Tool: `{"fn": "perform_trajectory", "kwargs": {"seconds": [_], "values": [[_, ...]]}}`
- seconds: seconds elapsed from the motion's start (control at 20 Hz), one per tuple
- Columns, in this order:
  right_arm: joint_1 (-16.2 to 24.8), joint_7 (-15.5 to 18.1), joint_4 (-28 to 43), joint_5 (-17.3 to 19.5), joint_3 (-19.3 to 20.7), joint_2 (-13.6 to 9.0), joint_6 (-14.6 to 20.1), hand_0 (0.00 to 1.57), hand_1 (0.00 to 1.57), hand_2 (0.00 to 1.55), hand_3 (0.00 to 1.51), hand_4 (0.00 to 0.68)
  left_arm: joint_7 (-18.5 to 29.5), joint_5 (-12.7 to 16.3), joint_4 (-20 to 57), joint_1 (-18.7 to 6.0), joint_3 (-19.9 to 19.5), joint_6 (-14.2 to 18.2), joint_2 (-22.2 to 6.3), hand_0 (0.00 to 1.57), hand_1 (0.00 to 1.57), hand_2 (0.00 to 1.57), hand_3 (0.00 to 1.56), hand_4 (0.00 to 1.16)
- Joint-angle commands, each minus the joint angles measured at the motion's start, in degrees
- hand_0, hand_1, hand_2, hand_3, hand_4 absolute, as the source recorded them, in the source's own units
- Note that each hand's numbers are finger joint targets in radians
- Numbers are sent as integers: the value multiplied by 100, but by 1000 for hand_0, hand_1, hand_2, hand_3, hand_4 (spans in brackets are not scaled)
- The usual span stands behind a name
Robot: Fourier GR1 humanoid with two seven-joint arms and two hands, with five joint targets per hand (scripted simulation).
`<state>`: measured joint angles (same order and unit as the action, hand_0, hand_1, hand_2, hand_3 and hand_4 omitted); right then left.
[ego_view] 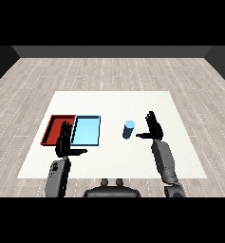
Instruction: Pick the blue can and put it in the blue box
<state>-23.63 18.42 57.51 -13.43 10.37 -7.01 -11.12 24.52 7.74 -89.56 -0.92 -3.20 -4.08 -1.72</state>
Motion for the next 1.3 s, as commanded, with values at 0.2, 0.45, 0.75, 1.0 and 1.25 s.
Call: {"fn": "perform_trajectory", "kwargs": {"seconds": [0.2, 0.45, 0.75, 1.0, 1.25], "values": [[-755, 198, -1220, 72, 38, 164, 269, 0, 0, 0, 0, 0, -35, 332, -163, 48, -209, -228, -147, 0, 0, 0, 0, 0], [-244, 406, -974, 12, -98, 221, 98, 0, 0, 0, 0, 0, 128, 137, -109, 90, -91, -46, -26, 0, 0, 0, 0, 0], [-729, 961, -1994, 173, -87, 344, 135, 0, 0, 0, 0, 0, 273, 120, -16, 237, -104, -146, -62, 0, 0, 0, 0, 0], [-1011, 616, -2085, 16, 2, 172, 49, 0, 0, 0, 0, 0, 116, 114, 1, 6, -98, -17, -34, 0, 0, 0, 0, 0], [-1002, 1002, -2372, 29, -27, 290, -78, 0, 0, 0, 0, 0, 294, -44, -126, 320, 176, 65, 162, 0, 0, 0, 0, 0]]}}
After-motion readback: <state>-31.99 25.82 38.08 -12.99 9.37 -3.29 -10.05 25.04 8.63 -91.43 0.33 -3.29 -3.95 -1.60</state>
